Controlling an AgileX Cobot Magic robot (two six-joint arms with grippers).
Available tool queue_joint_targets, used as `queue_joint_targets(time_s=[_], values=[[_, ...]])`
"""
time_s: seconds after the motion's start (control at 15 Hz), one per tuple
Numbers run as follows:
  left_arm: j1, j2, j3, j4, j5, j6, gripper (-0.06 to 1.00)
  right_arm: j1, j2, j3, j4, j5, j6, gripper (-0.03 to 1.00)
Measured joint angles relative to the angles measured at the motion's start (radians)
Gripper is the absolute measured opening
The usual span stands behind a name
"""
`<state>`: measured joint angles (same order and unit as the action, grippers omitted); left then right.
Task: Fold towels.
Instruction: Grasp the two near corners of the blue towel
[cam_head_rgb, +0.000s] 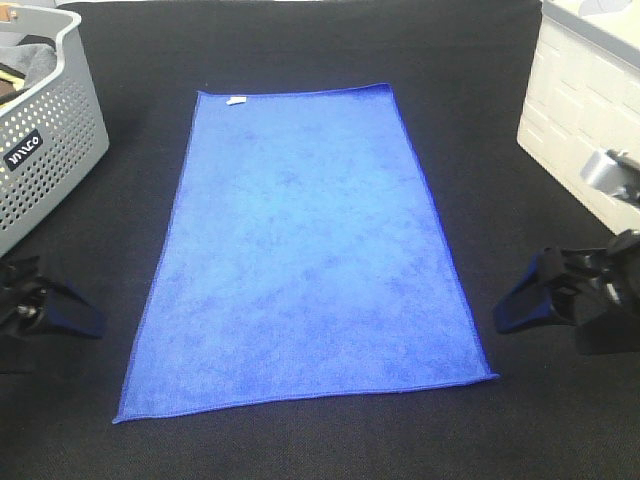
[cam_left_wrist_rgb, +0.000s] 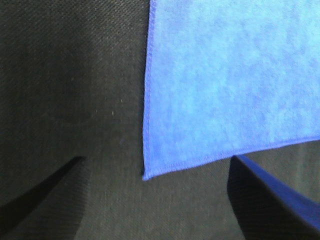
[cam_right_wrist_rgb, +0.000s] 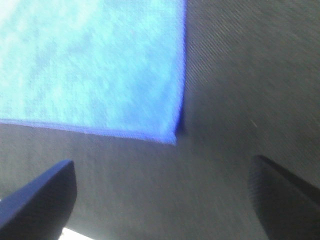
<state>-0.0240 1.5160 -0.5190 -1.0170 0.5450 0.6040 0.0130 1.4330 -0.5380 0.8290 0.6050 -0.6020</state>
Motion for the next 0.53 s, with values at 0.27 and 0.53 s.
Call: queue_joint_targets(time_s=[0.27, 0.53], values=[[0.000, 0.161, 0.002, -0.283, -0.025, 0.280, 0.73, 0.000, 0.167, -0.048, 0.169, -0.021, -0.191, 0.85], [0.000, 0.296, 0.002, -0.598, 0.007, 0.590, 0.73, 0.005, 0.316, -0.100, 0.201, -0.035, -0.238, 0.83]])
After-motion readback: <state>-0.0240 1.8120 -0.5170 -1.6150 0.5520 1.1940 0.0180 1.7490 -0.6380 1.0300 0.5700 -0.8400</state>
